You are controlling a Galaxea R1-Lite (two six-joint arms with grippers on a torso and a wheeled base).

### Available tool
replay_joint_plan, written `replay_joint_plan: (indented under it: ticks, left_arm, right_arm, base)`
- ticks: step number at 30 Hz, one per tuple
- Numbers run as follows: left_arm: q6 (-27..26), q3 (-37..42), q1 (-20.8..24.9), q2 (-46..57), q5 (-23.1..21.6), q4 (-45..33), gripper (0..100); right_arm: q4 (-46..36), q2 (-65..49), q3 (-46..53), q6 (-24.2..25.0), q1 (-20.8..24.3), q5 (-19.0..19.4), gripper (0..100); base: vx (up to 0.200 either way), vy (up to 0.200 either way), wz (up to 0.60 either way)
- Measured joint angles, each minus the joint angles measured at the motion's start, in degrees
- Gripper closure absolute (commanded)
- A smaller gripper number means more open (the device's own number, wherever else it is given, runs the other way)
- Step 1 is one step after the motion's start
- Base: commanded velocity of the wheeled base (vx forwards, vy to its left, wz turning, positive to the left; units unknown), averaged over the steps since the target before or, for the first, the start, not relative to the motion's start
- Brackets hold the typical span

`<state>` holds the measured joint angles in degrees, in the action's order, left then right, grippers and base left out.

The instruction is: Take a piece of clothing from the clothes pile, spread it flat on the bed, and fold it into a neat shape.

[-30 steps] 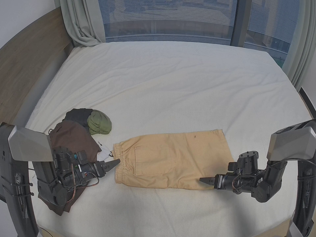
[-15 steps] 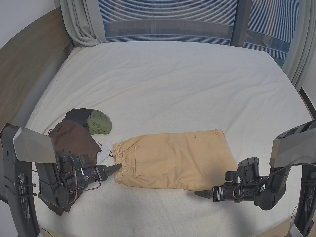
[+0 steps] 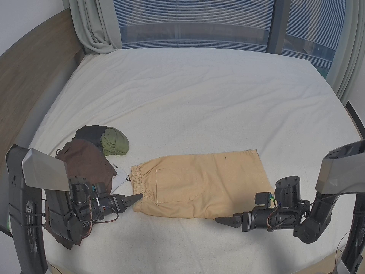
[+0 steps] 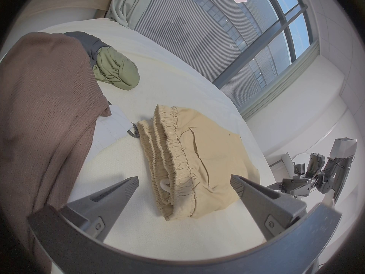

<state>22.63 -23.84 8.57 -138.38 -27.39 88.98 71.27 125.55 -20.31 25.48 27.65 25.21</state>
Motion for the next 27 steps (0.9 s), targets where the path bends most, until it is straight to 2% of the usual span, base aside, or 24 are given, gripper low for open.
replay_joint_plan:
  ticks: [8,14,27]
  left_arm:
    - [0.33,-1.65,0.57,-2.11,0.00,0.02,0]
    - [0.57,-3.52,0.99,-4.29,-0.09,-0.02,0]
    - [0.94,-10.11,2.15,-9.08,0.06,0.02,0]
  right_arm:
    - [2.17,-1.07,-0.63,0.68,-1.35,1.94,0]
    - [4.00,-3.30,-0.16,4.02,-2.60,2.45,0]
    - [4.00,-6.97,0.13,4.19,-4.78,3.45,0]
  base:
    - [0.000,0.000,0.00]
    - [0.000,0.000,0.00]
    - [0.000,0.000,0.00]
